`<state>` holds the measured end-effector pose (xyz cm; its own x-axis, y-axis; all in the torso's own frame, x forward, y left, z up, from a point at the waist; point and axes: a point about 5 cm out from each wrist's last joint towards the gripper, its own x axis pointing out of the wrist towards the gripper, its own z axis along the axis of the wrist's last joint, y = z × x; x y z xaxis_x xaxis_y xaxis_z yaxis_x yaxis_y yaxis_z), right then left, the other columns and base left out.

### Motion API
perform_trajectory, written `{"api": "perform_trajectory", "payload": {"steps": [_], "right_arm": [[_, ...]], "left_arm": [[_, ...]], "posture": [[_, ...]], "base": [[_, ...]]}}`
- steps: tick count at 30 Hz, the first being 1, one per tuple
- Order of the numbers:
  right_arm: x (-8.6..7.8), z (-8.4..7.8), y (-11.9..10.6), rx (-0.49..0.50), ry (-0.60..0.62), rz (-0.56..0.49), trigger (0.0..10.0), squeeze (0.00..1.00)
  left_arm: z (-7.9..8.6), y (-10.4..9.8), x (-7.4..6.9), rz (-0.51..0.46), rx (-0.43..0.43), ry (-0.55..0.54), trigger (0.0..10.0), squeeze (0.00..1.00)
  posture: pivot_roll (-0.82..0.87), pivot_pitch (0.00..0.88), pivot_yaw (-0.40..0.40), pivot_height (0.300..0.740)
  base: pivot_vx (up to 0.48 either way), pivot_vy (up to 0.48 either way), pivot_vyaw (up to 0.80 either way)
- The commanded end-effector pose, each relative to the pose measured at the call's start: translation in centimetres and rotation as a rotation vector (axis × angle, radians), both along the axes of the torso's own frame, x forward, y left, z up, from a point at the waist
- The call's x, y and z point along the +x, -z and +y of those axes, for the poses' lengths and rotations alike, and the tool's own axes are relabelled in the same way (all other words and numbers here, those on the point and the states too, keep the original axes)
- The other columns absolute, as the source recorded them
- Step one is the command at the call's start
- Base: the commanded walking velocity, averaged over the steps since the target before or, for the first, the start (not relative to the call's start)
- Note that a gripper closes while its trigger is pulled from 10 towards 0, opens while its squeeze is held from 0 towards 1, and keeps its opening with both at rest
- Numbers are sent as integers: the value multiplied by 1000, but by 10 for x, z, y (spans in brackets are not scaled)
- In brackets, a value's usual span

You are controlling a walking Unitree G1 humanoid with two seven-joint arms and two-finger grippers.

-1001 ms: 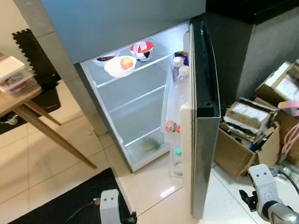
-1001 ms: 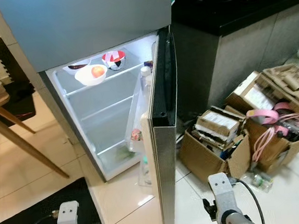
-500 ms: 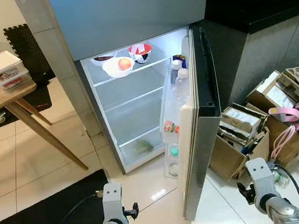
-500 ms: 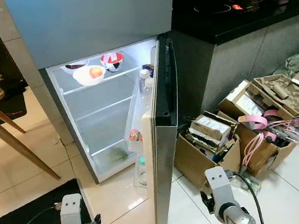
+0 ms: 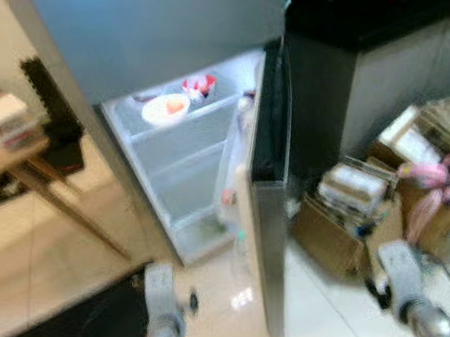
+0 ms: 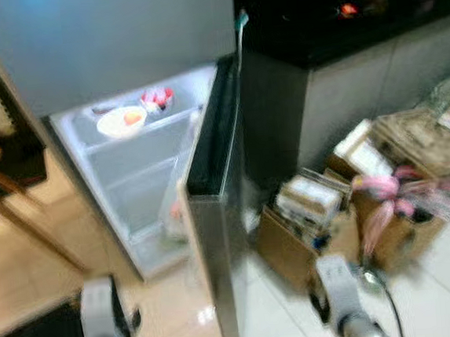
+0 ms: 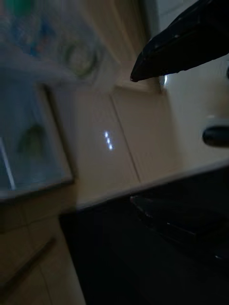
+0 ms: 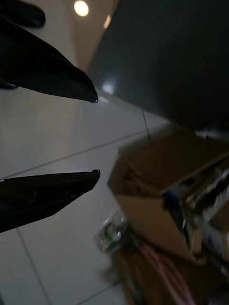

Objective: Restocking fridge

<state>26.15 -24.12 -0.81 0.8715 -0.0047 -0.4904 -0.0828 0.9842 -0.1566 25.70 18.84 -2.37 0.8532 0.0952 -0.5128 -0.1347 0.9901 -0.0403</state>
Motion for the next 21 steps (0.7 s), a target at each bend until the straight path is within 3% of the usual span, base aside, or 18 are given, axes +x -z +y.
{"api": "perform_trajectory", "payload": {"steps": [1, 7, 14, 16, 19, 20, 21], "right_arm": [[-3, 7, 5, 20, -11, 11, 10000, 0], [1, 12, 3, 23, -33, 0, 10000, 0], [1, 13, 2, 21, -47, -3, 10000, 0], [1, 13, 2, 21, -47, -4, 10000, 0], [0, 12, 2, 20, -47, -2, 10000, 0], [0, 12, 2, 20, -46, -1, 10000, 0], [0, 12, 2, 20, -46, -1, 10000, 0]], "left_arm": [[1, 5, -7, 25, 3, 1, 10000, 0], [-1, 7, -10, 27, -16, 21, 10000, 0], [-3, 10, -14, 51, -4, 35, 10000, 0], [-3, 11, -14, 48, -7, 40, 10000, 0], [-12, 12, -15, 51, 3, 136, 10000, 0], [-18, 12, -16, 51, 29, 213, 10000, 0], [-18, 12, -16, 51, 29, 213, 10000, 0]], "posture": [[-103, 110, 45, 730], [-102, 112, 41, 730], [-102, 115, 38, 730], [-102, 115, 38, 730], [-104, 116, 41, 730], [-105, 117, 42, 730], [-105, 117, 42, 730]], "base": [[0, 0, 0], [0, 0, 0], [0, -480, 0], [0, 0, 0], [0, 0, 0], [0, 0, 0], [0, 0, 0]]}}
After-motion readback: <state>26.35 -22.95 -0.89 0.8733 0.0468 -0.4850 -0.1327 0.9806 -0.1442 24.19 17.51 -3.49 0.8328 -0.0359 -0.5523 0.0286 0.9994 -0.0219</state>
